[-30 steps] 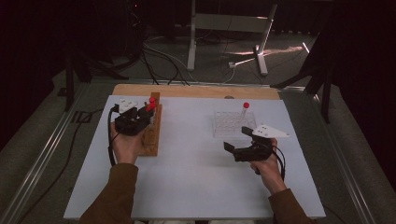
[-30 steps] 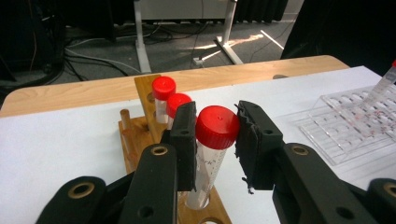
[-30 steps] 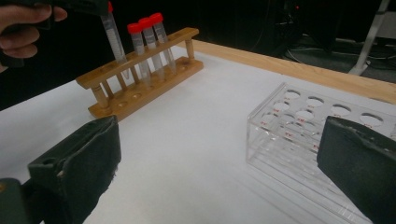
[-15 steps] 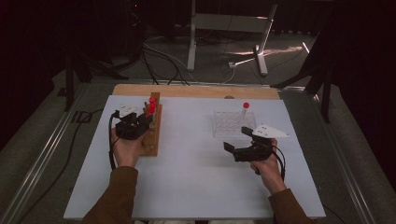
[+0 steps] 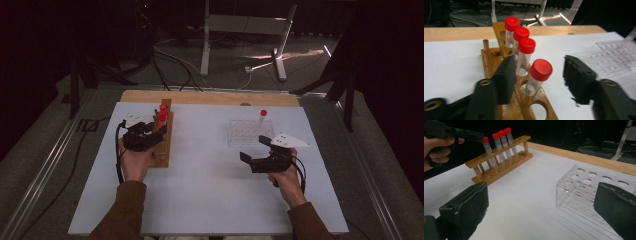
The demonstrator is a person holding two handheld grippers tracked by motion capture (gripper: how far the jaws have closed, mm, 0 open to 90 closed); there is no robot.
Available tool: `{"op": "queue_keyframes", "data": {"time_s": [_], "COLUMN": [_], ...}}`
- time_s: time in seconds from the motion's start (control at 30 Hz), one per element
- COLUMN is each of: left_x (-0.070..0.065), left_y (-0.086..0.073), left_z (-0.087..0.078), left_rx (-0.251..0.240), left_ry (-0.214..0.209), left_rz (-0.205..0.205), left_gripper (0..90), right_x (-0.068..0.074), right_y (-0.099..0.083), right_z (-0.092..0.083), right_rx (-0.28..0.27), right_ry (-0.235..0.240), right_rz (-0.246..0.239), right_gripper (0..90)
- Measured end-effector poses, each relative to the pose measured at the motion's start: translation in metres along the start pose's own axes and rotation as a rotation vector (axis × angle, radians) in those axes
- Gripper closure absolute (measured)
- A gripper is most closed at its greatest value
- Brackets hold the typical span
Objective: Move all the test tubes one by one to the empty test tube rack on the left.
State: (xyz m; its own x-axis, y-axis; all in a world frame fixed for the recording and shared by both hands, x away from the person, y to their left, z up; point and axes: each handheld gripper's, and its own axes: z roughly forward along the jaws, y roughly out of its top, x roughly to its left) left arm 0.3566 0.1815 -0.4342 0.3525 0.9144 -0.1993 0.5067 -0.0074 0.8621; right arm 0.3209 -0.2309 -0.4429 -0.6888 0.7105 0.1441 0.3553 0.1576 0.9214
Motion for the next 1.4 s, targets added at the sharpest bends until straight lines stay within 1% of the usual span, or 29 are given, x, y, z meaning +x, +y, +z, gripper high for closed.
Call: {"op": "queue_keyframes", "data": {"time_s": [0.07, 0.13, 0.2, 0.3, 0.33, 0.4, 0.47, 0.53, 0.63, 0.7, 0.8, 0.87, 0.97, 1.0, 1.13, 1.23, 1.3, 1.4], "left_x": [-0.001, -0.002, -0.002, -0.002, -0.002, -0.002, -0.002, -0.004, -0.007, -0.009, -0.012, -0.012, -0.013, -0.013, -0.014, -0.014, -0.014, -0.014], "left_y": [-0.001, -0.002, -0.003, -0.005, -0.006, -0.009, -0.012, -0.015, -0.018, -0.020, -0.023, -0.024, -0.023, -0.024, -0.025, -0.026, -0.026, -0.026], "left_z": [-0.003, -0.007, -0.012, -0.021, -0.024, -0.028, -0.030, -0.030, -0.032, -0.034, -0.037, -0.038, -0.040, -0.041, -0.047, -0.051, -0.052, -0.052], "left_rx": [-0.012, -0.023, -0.039, -0.072, -0.079, -0.086, -0.081, -0.071, -0.080, -0.084, -0.100, -0.095, -0.105, -0.103, -0.111, -0.122, -0.120, -0.121], "left_ry": [-0.014, -0.009, -0.015, -0.025, -0.030, -0.033, -0.042, -0.049, -0.066, -0.070, -0.080, -0.078, -0.084, -0.084, -0.087, -0.094, -0.099, -0.100], "left_rz": [-0.008, 0.001, 0.001, -0.019, -0.025, -0.027, -0.020, -0.001, 0.011, 0.019, 0.020, 0.027, 0.023, 0.027, 0.029, 0.020, 0.024, 0.021], "left_gripper": [36.8, 31.5, 25.8, 16.9, 16.2, 12.3, 6.7, 1.8, 0.6, 0.6, 0.5, 0.6, 0.5, 0.5, 0.6, 0.6, 0.6, 0.6], "right_x": [0.000, 0.000, 0.000, -0.001, -0.001, -0.001, 0.000, 0.000, 0.001, 0.000, 0.001, 0.001, 0.001, 0.001, 0.001, 0.000, -0.002, -0.007], "right_y": [0.000, 0.000, 0.000, 0.000, 0.000, 0.000, 0.000, 0.000, 0.000, 0.001, 0.001, 0.002, 0.003, 0.003, 0.009, 0.013, 0.015, 0.018], "right_z": [0.000, 0.000, -0.001, -0.001, -0.001, -0.001, -0.001, 0.000, -0.001, -0.001, -0.002, -0.002, -0.004, -0.004, -0.008, -0.010, -0.008, -0.007], "right_rx": [-0.001, -0.002, -0.004, -0.007, -0.007, -0.007, -0.008, -0.010, -0.010, -0.014, -0.021, -0.023, -0.023, -0.024, -0.039, -0.048, -0.045, -0.035], "right_ry": [0.000, 0.000, 0.000, -0.002, -0.002, -0.004, -0.006, -0.008, -0.011, -0.016, -0.023, -0.029, -0.049, -0.054, -0.066, -0.075, -0.087, -0.125], "right_rz": [-0.001, 0.000, 0.000, 0.003, 0.003, 0.002, -0.001, -0.003, -0.002, -0.003, 0.001, -0.004, -0.010, -0.015, -0.017, -0.023, -0.024, -0.040], "right_gripper": [0.0, 0.0, 0.0, 0.0, 0.0, 0.0, 0.0, 0.0, 0.0, 0.0, 0.0, 0.0, 0.0, 0.0, 0.0, 0.0, 0.0, 0.0]}}
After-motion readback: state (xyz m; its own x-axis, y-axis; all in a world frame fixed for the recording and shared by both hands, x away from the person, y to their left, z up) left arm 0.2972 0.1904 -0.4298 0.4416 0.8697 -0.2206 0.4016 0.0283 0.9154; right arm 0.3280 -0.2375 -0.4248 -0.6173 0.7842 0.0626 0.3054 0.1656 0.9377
